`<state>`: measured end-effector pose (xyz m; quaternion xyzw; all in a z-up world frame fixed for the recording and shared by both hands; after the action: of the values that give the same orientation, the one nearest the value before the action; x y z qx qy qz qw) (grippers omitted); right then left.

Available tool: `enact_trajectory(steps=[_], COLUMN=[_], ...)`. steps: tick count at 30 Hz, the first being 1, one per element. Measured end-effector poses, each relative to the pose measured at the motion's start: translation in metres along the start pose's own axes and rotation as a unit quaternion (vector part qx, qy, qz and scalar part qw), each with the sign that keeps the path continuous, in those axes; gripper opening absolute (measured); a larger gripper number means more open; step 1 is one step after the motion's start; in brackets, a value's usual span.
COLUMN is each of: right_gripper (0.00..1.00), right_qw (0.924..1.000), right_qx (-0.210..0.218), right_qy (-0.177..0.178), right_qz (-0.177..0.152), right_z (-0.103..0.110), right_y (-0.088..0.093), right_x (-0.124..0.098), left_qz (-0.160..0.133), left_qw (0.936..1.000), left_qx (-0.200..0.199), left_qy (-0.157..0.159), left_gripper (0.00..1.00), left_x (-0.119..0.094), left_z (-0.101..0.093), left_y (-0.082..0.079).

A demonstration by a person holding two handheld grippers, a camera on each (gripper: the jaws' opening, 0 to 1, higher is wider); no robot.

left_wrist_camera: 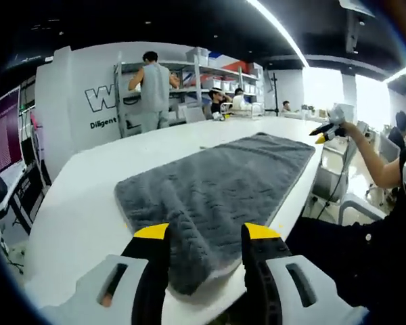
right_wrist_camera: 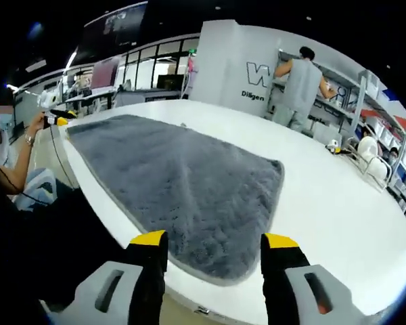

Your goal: Open the folded towel by lifting each exposed corner and separating the folded layers until the towel lies flat within the target outline without major curled edges

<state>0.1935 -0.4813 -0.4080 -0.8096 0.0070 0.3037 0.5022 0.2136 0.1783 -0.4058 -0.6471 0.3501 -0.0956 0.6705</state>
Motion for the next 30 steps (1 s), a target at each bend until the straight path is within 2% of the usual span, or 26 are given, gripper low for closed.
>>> enact_trajectory(steps=[2,3,5,6,8,10,11,12,13,16,18,19,22,26,28,30], right_gripper=[0.53,0.51,0.50,0.50,0.49,0.46,0.42,0.40,0.39,0.38,0.37,0.34,0.26,0.26,0.26,0.26], right_qw=[0.9993,0.9987,0.9972,0.9968,0.9972,0.9960,0.9956,0.9942,0.9939,0.9941,0.9940,0.9939,0.9932,0.9922,0.9918,0.9919], right_qx=[0.018,0.019,-0.011,-0.015,0.004,0.023,0.025,0.019,0.019,0.030,0.045,0.044,0.030,0.046,0.058,0.056], right_qy=[0.018,0.044,0.074,0.078,0.074,0.085,0.090,0.105,0.107,0.100,0.094,0.094,0.097,0.098,0.094,0.089], right_qz=[-0.026,-0.021,0.002,0.004,-0.007,-0.013,-0.011,0.012,0.018,0.029,0.033,0.038,0.057,0.062,0.064,0.072], right_z=[-0.011,-0.019,-0.030,-0.033,-0.041,-0.052,-0.056,-0.063,-0.064,-0.073,-0.079,-0.082,-0.091,-0.105,-0.105,-0.102], right_y=[-0.011,-0.013,-0.017,-0.019,-0.027,-0.030,-0.030,-0.026,-0.024,-0.023,-0.024,-0.025,-0.028,-0.037,-0.040,-0.041], right_x=[0.006,0.009,0.015,0.017,0.028,0.040,0.044,0.056,0.061,0.082,0.098,0.106,0.124,0.146,0.154,0.163], left_qz=[-0.005,-0.005,0.005,0.014,0.029,0.028,0.019,0.013,0.011,0.011,0.021,0.033,0.036,0.039,0.028,0.028], left_qw=[0.9997,0.9996,0.9994,0.9993,0.9991,0.9989,0.9986,0.9981,0.9976,0.9969,0.9955,0.9949,0.9953,0.9946,0.9935,0.9934], left_qx=[-0.014,-0.015,-0.022,-0.021,-0.014,-0.015,-0.018,-0.023,-0.031,-0.037,-0.037,-0.041,-0.044,-0.043,-0.069,-0.068], left_qy=[-0.020,-0.023,-0.027,-0.025,-0.027,-0.035,-0.047,-0.055,-0.061,-0.069,-0.085,-0.086,-0.078,-0.086,-0.087,-0.088], left_gripper=[0.59,0.62,0.65,0.67,0.68,0.68,0.67,0.66,0.65,0.60,0.54,0.53,0.52,0.49,0.47,0.43], left_x=[0.010,0.014,0.024,0.027,0.037,0.041,0.045,0.050,0.054,0.068,0.082,0.090,0.102,0.118,0.126,0.134], left_z=[0.005,0.007,0.011,0.013,0.019,0.025,0.032,0.040,0.046,0.060,0.075,0.082,0.091,0.106,0.110,0.114], left_y=[0.000,0.001,0.002,0.002,-0.002,-0.007,-0.013,-0.019,-0.022,-0.028,-0.029,-0.029,-0.034,-0.045,-0.050,-0.052])
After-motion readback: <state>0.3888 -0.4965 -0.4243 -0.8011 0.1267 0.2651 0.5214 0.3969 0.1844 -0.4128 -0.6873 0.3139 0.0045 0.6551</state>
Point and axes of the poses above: the point that each gripper's makers call its tool centre point, and the gripper's own axes: x roughly forward along the fingers, z roughly to its left, y roughly out of its underside, the point moved 8 cm from there along -x, roughly backward along the fingers, and after that the axes turned 9 degrees about -x, right-handed, at the moved point
